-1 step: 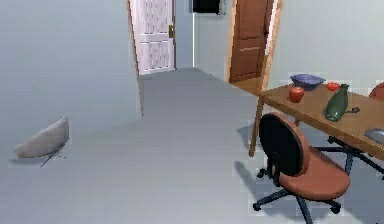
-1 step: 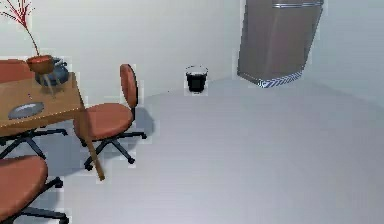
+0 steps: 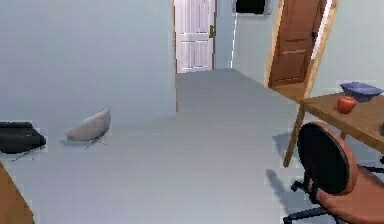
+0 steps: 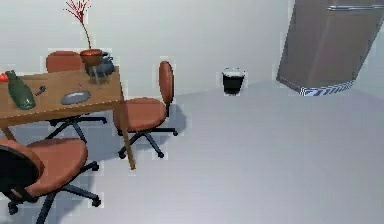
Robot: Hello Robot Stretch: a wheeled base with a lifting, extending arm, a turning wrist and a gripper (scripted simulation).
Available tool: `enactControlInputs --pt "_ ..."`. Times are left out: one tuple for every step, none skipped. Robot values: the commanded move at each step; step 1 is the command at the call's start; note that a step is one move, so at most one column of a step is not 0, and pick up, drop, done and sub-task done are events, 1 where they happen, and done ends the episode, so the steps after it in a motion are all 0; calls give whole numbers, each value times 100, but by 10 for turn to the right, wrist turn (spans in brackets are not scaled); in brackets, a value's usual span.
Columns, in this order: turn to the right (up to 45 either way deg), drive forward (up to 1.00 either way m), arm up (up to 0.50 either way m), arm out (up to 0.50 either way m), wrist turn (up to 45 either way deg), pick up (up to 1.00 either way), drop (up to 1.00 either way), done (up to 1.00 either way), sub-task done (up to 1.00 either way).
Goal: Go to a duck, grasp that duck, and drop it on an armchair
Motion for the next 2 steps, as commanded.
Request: enactControlInputs --pt "-30 0 0 0 0 0 0 0 0" --pt "0 100 0 0 0 0 0 0 0"
